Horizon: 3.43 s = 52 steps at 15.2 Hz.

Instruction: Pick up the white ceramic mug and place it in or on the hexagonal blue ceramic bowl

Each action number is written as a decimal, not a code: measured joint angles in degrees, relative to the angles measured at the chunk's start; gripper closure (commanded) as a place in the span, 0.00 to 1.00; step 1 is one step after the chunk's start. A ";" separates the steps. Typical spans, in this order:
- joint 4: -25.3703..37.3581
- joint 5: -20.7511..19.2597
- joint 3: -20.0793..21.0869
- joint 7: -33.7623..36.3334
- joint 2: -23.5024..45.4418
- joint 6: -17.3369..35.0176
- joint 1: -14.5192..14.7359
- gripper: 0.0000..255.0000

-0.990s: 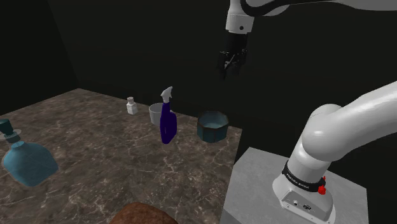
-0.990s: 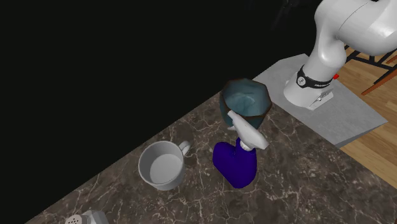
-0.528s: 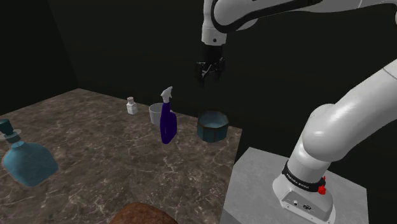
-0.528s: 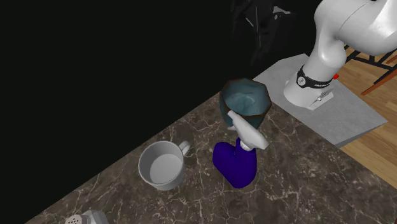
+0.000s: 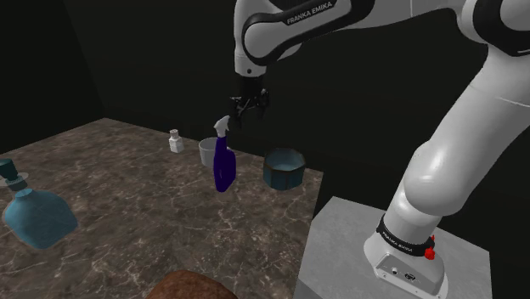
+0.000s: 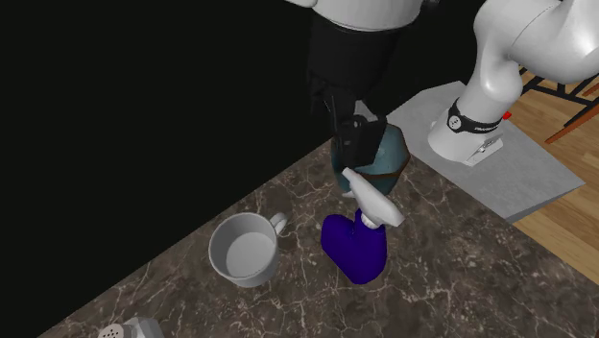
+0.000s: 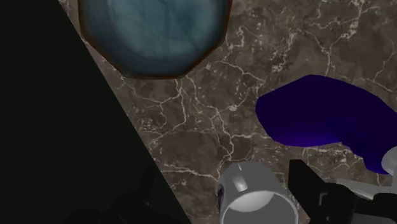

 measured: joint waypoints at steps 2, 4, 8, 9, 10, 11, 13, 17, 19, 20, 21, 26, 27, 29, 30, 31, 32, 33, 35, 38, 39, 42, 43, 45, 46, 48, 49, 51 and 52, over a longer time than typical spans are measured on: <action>3.68 -1.14 0.82 1.74 4.69 1.53 0.33 0.00; 6.41 -2.26 1.41 3.02 9.07 2.28 0.74 0.00; 13.97 -4.90 2.36 6.20 18.07 2.93 2.24 0.00; 15.99 -5.60 2.44 6.83 20.40 3.13 2.63 0.00; 18.91 -6.21 2.48 7.31 22.76 2.36 3.06 0.00; 21.04 -6.84 2.46 7.79 24.96 2.33 3.47 0.00; 25.80 -8.13 2.34 8.79 29.93 2.22 4.50 0.00; 31.81 -9.54 2.18 10.19 35.77 1.70 6.16 0.00; 31.70 -9.79 2.00 10.21 36.77 2.80 6.14 0.00; 31.28 -9.89 1.95 10.31 36.99 3.43 6.14 0.00; 31.26 -10.00 1.90 10.40 37.41 3.86 6.20 0.00; 30.39 -10.26 1.74 10.55 38.18 5.49 6.17 0.00; 30.37 -10.27 1.74 10.57 38.22 5.55 6.18 0.00; 30.37 -10.28 1.74 10.58 38.24 5.58 6.19 0.00; 30.37 -10.28 1.74 10.58 38.24 5.59 6.19 1.00; 30.37 -10.28 1.74 10.58 38.24 5.59 6.19 1.00; 30.37 -10.28 1.74 10.58 38.24 5.59 6.19 1.00; 30.37 -10.28 1.74 10.58 38.25 5.59 6.19 1.00; 30.37 -10.28 1.74 10.58 38.24 5.59 6.19 1.00; 30.38 -10.28 1.74 10.58 38.24 5.59 6.19 1.00; 30.38 -10.28 1.74 10.58 38.24 5.59 6.19 1.00; 30.53 -10.13 1.81 10.45 37.74 4.94 6.12 1.00; 31.03 -10.07 1.82 10.32 37.68 4.39 6.10 1.00; 31.63 -9.87 1.93 10.16 37.07 3.20 6.08 1.00; 32.03 -9.74 1.98 10.01 36.74 2.49 6.03 1.00; 32.67 -9.57 2.08 9.89 36.15 1.28 6.05 1.00; 33.25 -9.49 2.12 9.80 35.99 0.55 6.07 1.00; 34.17 -9.35 2.18 9.61 35.69 -0.64 6.05 1.00; 34.77 -9.28 2.23 9.60 35.52 -1.42 6.13 1.00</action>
